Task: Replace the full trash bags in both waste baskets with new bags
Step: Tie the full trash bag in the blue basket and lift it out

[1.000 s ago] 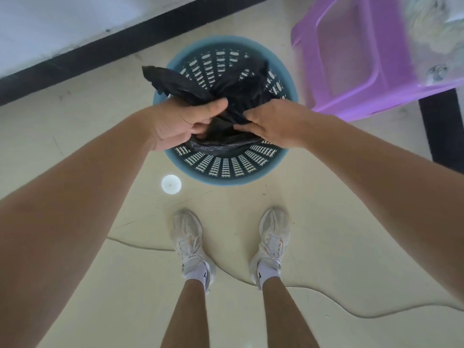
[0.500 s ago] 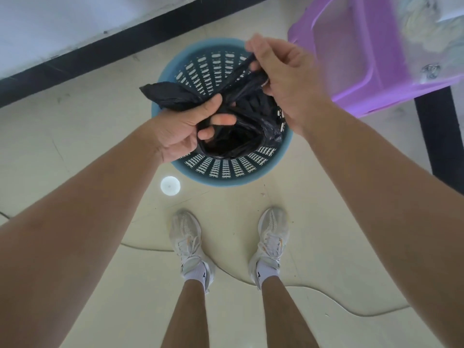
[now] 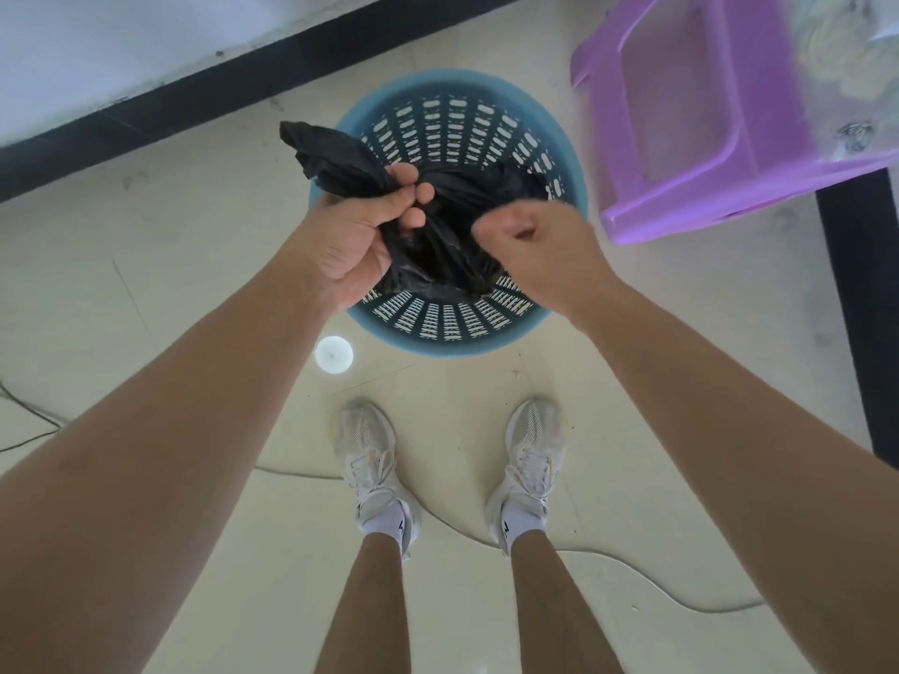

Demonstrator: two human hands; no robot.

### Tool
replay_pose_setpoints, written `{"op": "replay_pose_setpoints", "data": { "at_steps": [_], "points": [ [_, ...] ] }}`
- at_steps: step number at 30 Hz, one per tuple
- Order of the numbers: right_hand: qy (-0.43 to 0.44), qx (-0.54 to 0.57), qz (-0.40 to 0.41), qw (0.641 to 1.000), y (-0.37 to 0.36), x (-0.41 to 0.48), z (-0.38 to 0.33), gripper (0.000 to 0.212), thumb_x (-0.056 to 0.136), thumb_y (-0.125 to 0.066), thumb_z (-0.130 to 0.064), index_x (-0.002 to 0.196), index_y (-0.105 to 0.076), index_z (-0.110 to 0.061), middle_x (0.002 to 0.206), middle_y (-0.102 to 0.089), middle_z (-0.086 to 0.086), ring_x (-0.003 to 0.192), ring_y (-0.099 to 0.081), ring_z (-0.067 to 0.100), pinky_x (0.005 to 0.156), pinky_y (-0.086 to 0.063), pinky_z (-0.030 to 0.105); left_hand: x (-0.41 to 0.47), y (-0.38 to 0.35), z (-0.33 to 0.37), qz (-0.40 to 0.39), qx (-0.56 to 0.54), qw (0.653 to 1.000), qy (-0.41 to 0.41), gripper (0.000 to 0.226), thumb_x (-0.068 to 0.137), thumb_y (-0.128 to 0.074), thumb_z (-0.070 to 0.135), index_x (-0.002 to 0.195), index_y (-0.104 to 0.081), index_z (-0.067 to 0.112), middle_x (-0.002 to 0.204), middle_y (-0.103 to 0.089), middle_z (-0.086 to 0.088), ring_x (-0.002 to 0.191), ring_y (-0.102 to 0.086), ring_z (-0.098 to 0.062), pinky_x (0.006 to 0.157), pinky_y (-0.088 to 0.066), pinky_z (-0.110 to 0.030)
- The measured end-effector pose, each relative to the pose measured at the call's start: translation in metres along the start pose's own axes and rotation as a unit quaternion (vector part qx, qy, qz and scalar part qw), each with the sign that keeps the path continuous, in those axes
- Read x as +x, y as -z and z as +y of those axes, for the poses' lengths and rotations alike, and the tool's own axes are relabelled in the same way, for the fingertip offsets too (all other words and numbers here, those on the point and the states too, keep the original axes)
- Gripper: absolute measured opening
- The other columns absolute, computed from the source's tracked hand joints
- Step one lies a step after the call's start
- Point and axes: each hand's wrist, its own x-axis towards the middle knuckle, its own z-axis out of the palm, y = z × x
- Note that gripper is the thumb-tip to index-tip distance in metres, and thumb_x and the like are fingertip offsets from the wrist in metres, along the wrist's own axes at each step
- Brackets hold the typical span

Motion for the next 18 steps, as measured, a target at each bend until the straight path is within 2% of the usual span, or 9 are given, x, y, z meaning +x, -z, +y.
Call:
{"op": "replay_pose_setpoints", "data": {
  "at_steps": [1, 2, 4, 6, 8, 11, 13, 15, 18],
  "points": [
    [0.039, -0.029, 0.044, 0.998, -0.001, 0.005, -0.001, 0.028, 0.082, -0.070, -0.035, 0.108, -0.071, -0.023, 0.108, -0.069, 0.004, 0.097, -0.060, 0.007, 0.096, -0.048, 0.028, -0.001, 0.002, 0.003, -0.004, 0.005, 1.000, -0.005, 0.020, 0.092, -0.056, -0.005, 0.084, -0.063, 0.012, 0.077, -0.068, -0.007, 0.058, -0.059, -0.011, 0.059, -0.053, -0.017],
    [0.060, -0.052, 0.052, 0.995, -0.002, 0.009, -0.003, 0.046, 0.077, -0.067, -0.037, 0.122, -0.063, -0.027, 0.121, -0.061, 0.006, 0.110, -0.055, 0.012, 0.104, -0.042, 0.032, -0.002, 0.004, 0.005, -0.009, 0.012, 1.000, -0.010, 0.021, 0.092, -0.056, -0.006, 0.083, -0.061, 0.012, 0.076, -0.067, -0.007, 0.058, -0.059, -0.012, 0.059, -0.053, -0.018],
    [0.083, -0.118, -0.014, 0.989, -0.009, 0.020, -0.008, 0.069, 0.069, -0.058, -0.045, 0.137, -0.051, -0.034, 0.134, -0.053, 0.004, 0.128, -0.044, 0.024, 0.113, -0.032, 0.043, -0.003, 0.005, 0.008, -0.022, 0.036, 0.999, -0.012, 0.023, 0.092, -0.055, -0.007, 0.081, -0.060, 0.012, 0.076, -0.067, -0.009, 0.060, -0.060, -0.014, 0.060, -0.054, -0.020],
    [0.111, -0.149, -0.062, 0.981, -0.017, 0.030, -0.014, 0.056, 0.070, -0.047, -0.048, 0.125, -0.058, -0.039, 0.122, -0.062, -0.002, 0.124, -0.050, 0.030, 0.107, -0.037, 0.052, -0.004, 0.005, 0.008, -0.024, 0.040, 0.999, -0.009, 0.024, 0.093, -0.053, -0.008, 0.080, -0.059, 0.011, 0.077, -0.066, -0.011, 0.062, -0.062, -0.015, 0.065, -0.055, -0.022],
    [0.121, -0.158, -0.022, 0.980, -0.018, 0.036, -0.020, 0.037, 0.081, -0.043, -0.039, 0.110, -0.066, -0.035, 0.106, -0.068, -0.003, 0.110, -0.059, 0.030, 0.097, -0.046, 0.051, -0.004, 0.004, 0.004, 0.009, 0.036, 0.999, -0.014, 0.026, 0.093, -0.052, -0.010, 0.079, -0.057, 0.011, 0.077, -0.066, -0.014, 0.066, -0.065, -0.018, 0.073, -0.057, -0.027],
    [0.132, -0.209, 0.028, 0.969, -0.018, 0.032, -0.023, 0.033, 0.089, -0.047, -0.027, 0.113, -0.069, -0.028, 0.109, -0.069, -0.002, 0.109, -0.059, 0.028, 0.095, -0.046, 0.044, -0.001, 0.003, -0.008, 0.102, 0.059, 0.992, -0.047, 0.028, 0.092, -0.052, -0.011, 0.076, -0.054, 0.012, 0.077, -0.064, -0.013, 0.074, -0.066, -0.021, 0.077, -0.054, -0.031],
    [0.134, -0.219, 0.004, 0.966, -0.021, 0.022, -0.018, 0.030, 0.091, -0.048, -0.030, 0.112, -0.069, -0.027, 0.103, -0.068, -0.001, 0.104, -0.059, 0.028, 0.092, -0.046, 0.043, 0.004, 0.002, -0.013, 0.139, -0.019, 0.989, -0.044, 0.029, 0.094, -0.049, -0.009, 0.076, -0.051, 0.013, 0.083, -0.063, -0.014, 0.077, -0.064, -0.024, 0.077, -0.054, -0.034],
    [0.098, -0.185, -0.041, 0.977, -0.026, 0.009, -0.011, 0.026, 0.092, -0.048, -0.037, 0.106, -0.069, -0.030, 0.090, -0.067, -0.004, 0.096, -0.062, 0.029, 0.089, -0.048, 0.045, 0.009, -0.001, -0.015, 0.158, -0.167, 0.973, -0.019, 0.027, 0.097, -0.043, -0.007, 0.079, -0.045, 0.013, 0.084, -0.064, -0.016, 0.079, -0.064, -0.027, 0.082, -0.055, -0.038],
    [0.017, -0.122, -0.099, 0.987, -0.033, -0.003, 0.004, 0.014, 0.092, -0.050, -0.041, 0.094, -0.063, -0.036, 0.079, -0.067, -0.009, 0.089, -0.064, 0.026, 0.090, -0.050, 0.045, 0.010, -0.004, -0.016, 0.163, -0.285, 0.944, -0.006, 0.028, 0.096, -0.034, -0.008, 0.079, -0.038, 0.014, 0.070, -0.051, -0.011, 0.066, -0.055, -0.027, 0.083, -0.046, -0.037]
  ]
}}
